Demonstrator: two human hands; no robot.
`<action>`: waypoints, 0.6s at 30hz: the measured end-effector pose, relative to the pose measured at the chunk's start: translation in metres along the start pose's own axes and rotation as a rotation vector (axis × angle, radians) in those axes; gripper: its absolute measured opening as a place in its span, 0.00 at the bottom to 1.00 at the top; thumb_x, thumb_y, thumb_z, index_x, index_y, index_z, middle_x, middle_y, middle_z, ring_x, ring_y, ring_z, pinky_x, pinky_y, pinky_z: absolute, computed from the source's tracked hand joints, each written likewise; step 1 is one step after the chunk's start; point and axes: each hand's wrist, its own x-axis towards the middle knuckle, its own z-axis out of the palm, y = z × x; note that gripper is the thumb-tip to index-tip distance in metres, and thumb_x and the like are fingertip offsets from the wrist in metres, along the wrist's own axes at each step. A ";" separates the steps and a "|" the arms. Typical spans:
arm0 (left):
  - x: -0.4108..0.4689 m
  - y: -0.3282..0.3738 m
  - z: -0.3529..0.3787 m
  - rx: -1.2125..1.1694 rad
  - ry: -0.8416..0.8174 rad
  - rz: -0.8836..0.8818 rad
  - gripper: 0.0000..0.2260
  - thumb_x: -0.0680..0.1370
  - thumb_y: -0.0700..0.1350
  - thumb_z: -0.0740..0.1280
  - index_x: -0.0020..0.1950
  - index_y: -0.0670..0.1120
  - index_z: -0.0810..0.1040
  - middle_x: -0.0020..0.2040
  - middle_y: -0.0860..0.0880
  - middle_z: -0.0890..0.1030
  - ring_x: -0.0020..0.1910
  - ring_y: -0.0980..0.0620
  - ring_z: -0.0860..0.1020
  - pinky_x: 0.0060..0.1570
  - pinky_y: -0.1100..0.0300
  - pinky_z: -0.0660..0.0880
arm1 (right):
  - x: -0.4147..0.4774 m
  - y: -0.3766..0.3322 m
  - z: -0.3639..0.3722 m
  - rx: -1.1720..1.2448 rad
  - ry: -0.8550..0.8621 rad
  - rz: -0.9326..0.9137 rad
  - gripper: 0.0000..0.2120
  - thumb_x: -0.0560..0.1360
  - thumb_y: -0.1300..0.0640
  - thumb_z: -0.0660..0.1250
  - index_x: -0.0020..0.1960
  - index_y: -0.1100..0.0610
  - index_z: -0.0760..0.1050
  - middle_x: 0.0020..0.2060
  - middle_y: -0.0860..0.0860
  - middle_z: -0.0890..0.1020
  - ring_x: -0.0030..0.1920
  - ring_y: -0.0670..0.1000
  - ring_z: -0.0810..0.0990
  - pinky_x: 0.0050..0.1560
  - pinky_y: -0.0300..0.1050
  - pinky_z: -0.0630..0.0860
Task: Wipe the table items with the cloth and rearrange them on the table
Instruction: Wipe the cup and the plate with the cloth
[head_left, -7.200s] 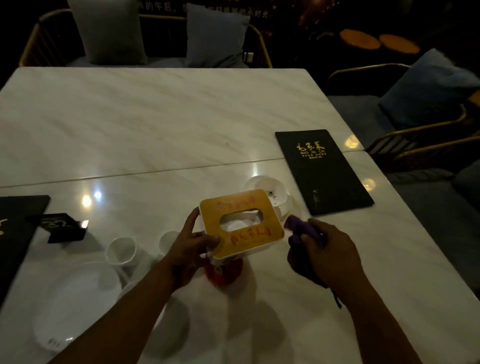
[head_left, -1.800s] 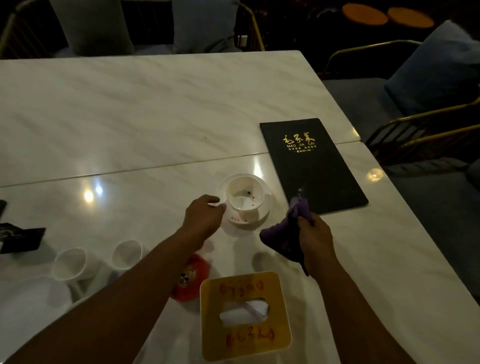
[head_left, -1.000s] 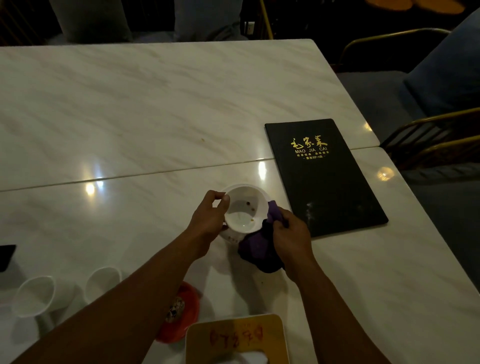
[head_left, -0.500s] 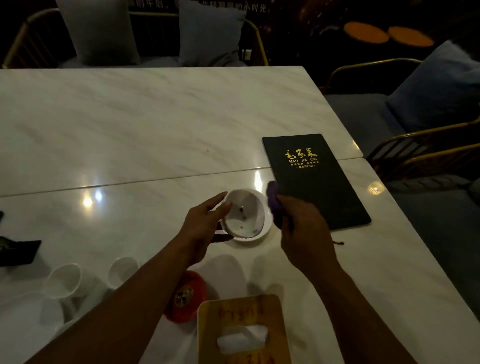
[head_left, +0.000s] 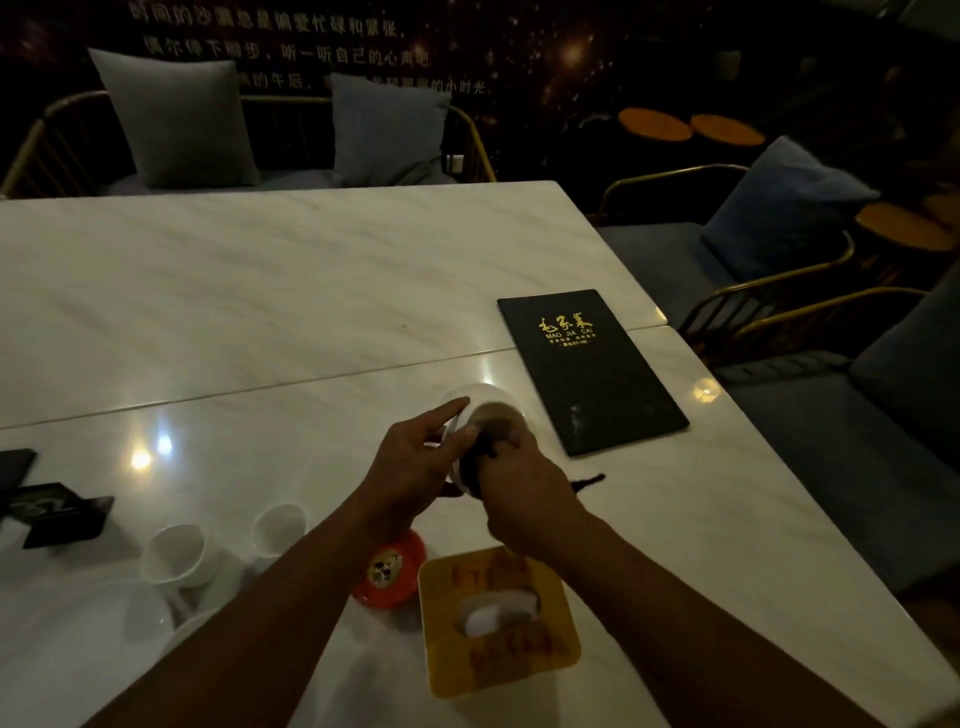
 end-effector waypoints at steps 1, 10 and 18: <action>-0.006 0.000 0.001 -0.009 -0.003 0.003 0.19 0.76 0.47 0.72 0.67 0.56 0.78 0.61 0.42 0.78 0.57 0.42 0.80 0.45 0.42 0.83 | -0.004 -0.005 -0.003 0.098 -0.038 0.029 0.22 0.76 0.63 0.68 0.69 0.56 0.71 0.60 0.55 0.78 0.51 0.50 0.77 0.50 0.41 0.76; -0.040 -0.001 -0.005 0.029 0.016 0.131 0.15 0.81 0.47 0.66 0.67 0.56 0.77 0.61 0.55 0.81 0.61 0.58 0.79 0.59 0.56 0.78 | -0.039 -0.049 -0.019 1.337 0.147 0.402 0.12 0.82 0.61 0.60 0.61 0.52 0.79 0.48 0.52 0.83 0.47 0.50 0.83 0.41 0.36 0.79; -0.058 0.009 -0.018 -0.034 -0.087 0.016 0.15 0.81 0.49 0.65 0.68 0.56 0.76 0.62 0.47 0.79 0.57 0.46 0.80 0.44 0.47 0.84 | -0.048 -0.043 -0.016 -0.259 0.098 -0.001 0.18 0.79 0.54 0.65 0.67 0.59 0.73 0.64 0.57 0.74 0.63 0.57 0.74 0.56 0.50 0.75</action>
